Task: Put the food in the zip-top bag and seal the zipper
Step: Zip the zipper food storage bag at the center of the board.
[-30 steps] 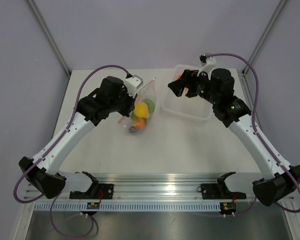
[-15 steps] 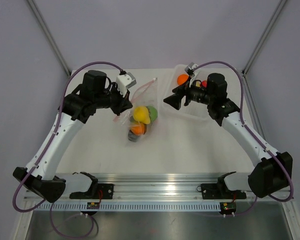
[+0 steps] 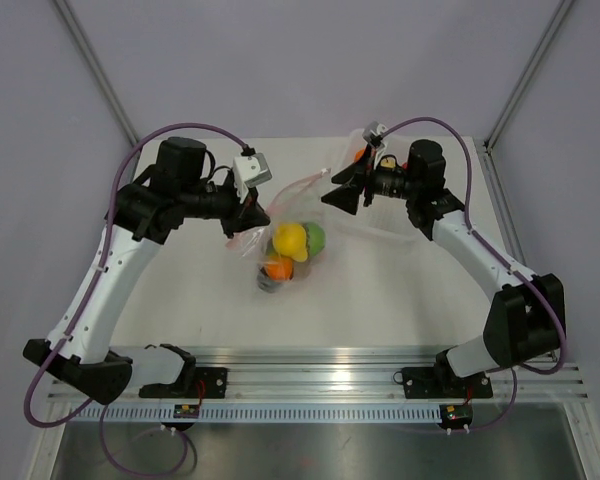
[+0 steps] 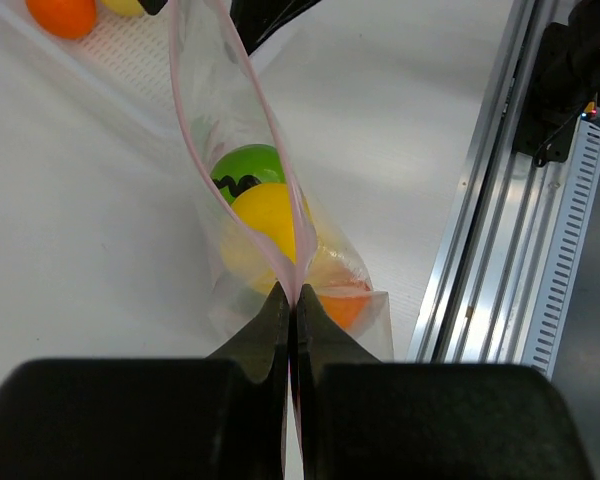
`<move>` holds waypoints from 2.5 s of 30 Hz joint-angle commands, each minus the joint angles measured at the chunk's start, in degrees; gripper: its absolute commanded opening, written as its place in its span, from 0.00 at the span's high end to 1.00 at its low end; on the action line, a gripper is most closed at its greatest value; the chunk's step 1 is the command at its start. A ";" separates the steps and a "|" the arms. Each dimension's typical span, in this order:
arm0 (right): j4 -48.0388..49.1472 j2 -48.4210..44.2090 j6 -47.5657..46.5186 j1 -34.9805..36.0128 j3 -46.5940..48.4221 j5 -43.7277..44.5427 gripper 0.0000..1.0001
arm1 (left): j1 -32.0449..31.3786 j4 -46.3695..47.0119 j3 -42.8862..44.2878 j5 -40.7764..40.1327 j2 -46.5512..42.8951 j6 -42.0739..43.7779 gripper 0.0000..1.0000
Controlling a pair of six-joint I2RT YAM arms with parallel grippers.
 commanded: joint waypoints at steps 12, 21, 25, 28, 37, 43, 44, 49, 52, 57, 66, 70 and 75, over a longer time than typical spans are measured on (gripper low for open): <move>27.05 2.45 18.32 -0.17 -2.22 -17.45 0.63 | 0.38 0.45 2.98 4.59 1.34 1.21 1.00; 37.27 3.86 27.49 0.00 -4.42 -17.37 1.00 | 0.38 0.80 3.07 4.24 1.96 0.51 1.00; 28.07 1.85 21.70 -0.09 -4.34 -12.55 1.00 | 0.38 2.72 2.99 1.88 1.87 -2.02 1.00; 10.51 -0.26 9.68 0.00 -1.63 -6.14 1.00 | 0.38 5.80 2.55 -7.34 1.17 -6.68 0.15; -3.86 0.17 -0.20 0.17 3.48 -5.32 1.00 | 0.21 10.03 6.14 -14.66 2.56 -12.75 0.01; -4.48 -1.24 -0.55 0.79 2.78 -3.56 1.00 | -7.78 8.54 16.24 -18.25 12.39 -15.04 0.02; -4.92 -1.41 -0.64 0.88 2.87 -3.47 1.00 | -8.05 8.19 17.47 -18.00 13.55 -15.22 0.04; -5.18 -1.85 -0.38 0.97 3.22 -4.35 1.00 | -10.16 6.53 23.89 -16.06 18.21 -15.75 0.08; -5.10 -1.77 -0.38 0.97 3.22 -4.79 1.00 | -10.95 5.29 25.74 -13.44 21.02 -15.75 0.12; -5.36 -1.77 -0.38 1.06 3.13 -5.23 1.00 | -11.39 6.42 25.84 -13.26 22.87 -16.01 0.16; -5.27 -2.21 -0.38 1.05 2.87 -6.02 1.00 | -12.98 6.86 26.45 -13.69 25.07 -16.27 0.23; -5.18 -2.20 -0.20 1.14 3.13 -6.29 1.00 | -14.03 6.78 27.41 -15.00 26.38 -15.93 0.28; -5.36 -2.38 -0.29 1.14 2.96 -6.81 1.00 | -14.30 7.22 27.33 -15.62 27.00 -15.92 0.37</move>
